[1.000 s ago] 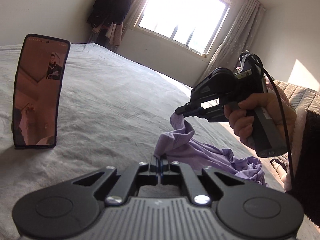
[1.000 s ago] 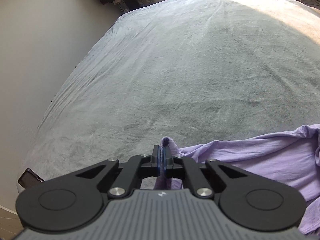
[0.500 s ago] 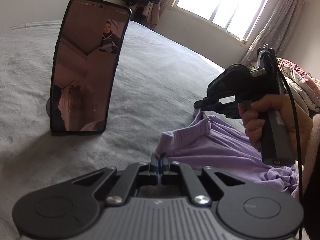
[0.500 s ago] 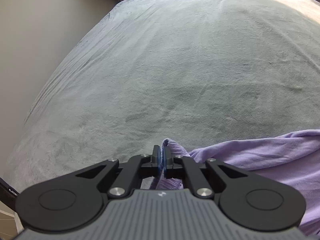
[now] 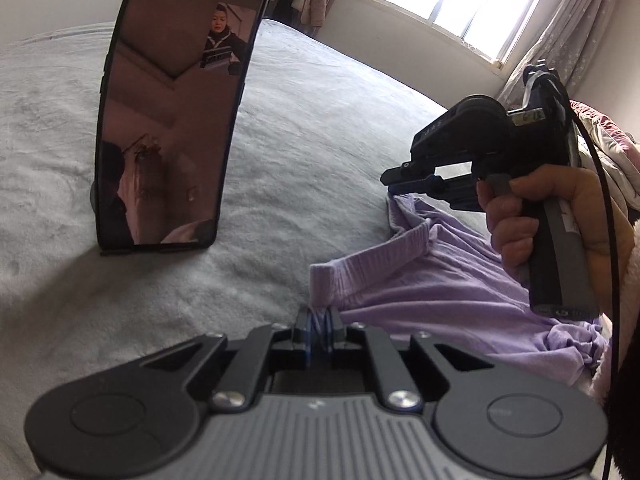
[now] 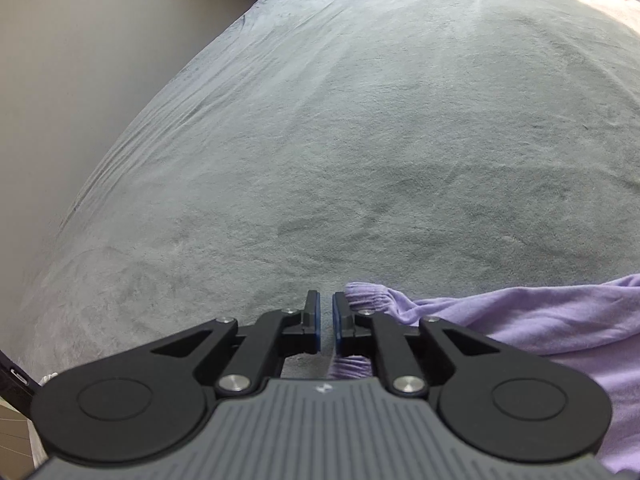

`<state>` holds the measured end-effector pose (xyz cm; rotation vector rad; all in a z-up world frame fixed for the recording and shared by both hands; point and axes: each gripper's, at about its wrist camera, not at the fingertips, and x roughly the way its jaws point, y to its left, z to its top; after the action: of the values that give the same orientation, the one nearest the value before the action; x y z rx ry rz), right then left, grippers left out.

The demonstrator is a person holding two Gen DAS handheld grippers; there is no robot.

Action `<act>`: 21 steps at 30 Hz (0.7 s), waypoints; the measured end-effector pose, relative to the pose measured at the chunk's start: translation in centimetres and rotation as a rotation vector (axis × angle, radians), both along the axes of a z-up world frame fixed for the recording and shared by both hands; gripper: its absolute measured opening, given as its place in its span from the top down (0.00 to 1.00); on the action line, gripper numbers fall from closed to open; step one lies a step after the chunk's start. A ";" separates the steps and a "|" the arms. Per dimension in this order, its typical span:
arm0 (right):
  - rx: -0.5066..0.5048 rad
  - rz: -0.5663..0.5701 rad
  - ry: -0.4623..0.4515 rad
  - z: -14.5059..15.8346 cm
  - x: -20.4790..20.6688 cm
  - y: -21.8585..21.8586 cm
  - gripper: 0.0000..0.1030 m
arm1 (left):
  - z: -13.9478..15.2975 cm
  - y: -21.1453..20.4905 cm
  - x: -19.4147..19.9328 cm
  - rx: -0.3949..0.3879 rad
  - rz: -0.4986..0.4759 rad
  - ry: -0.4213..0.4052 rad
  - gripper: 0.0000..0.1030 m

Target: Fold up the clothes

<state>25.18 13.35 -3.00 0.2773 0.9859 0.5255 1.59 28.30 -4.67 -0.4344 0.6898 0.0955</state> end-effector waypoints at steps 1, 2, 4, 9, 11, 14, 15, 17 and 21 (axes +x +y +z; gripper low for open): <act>0.010 -0.006 0.001 0.4 -0.1 -0.4 0.87 | 0.0 0.1 0.0 0.003 0.004 -0.001 0.91; 0.011 -0.015 -0.002 0.9 -0.1 -0.9 0.87 | 0.1 0.1 0.0 0.008 0.008 -0.001 0.90; -0.006 -0.024 -0.015 1.8 -0.5 -2.2 0.86 | 0.3 0.2 -0.2 0.015 0.021 -0.002 0.85; -0.058 -0.060 -0.059 3.8 -2.1 -7.4 0.60 | 0.8 0.2 -0.4 0.022 0.062 -0.014 0.80; -0.079 -0.081 -0.073 4.3 -3.0 -9.9 0.60 | 1.1 -0.1 -0.5 0.037 0.066 -0.030 0.79; -0.101 -0.120 -0.071 4.5 -4.7 -13.8 0.60 | 1.7 -0.9 -0.9 0.073 0.052 -0.063 0.78; -0.108 -0.134 -0.069 4.6 -5.2 -15.1 0.60 | 1.8 -1.2 -1.0 0.082 0.045 -0.071 0.77; -0.109 -0.162 -0.061 4.5 -6.5 -17.5 0.60 | 2.1 -1.9 -1.1 0.090 0.026 -0.083 0.76; -0.123 -0.222 -0.043 4.2 -8.9 -21.8 0.60 | 2.2 -3.7 -1.0 0.103 -0.031 -0.094 0.74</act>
<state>16.30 -8.46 1.16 0.2601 0.9283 0.2665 0.58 24.62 -2.52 -0.3270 0.5966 0.0801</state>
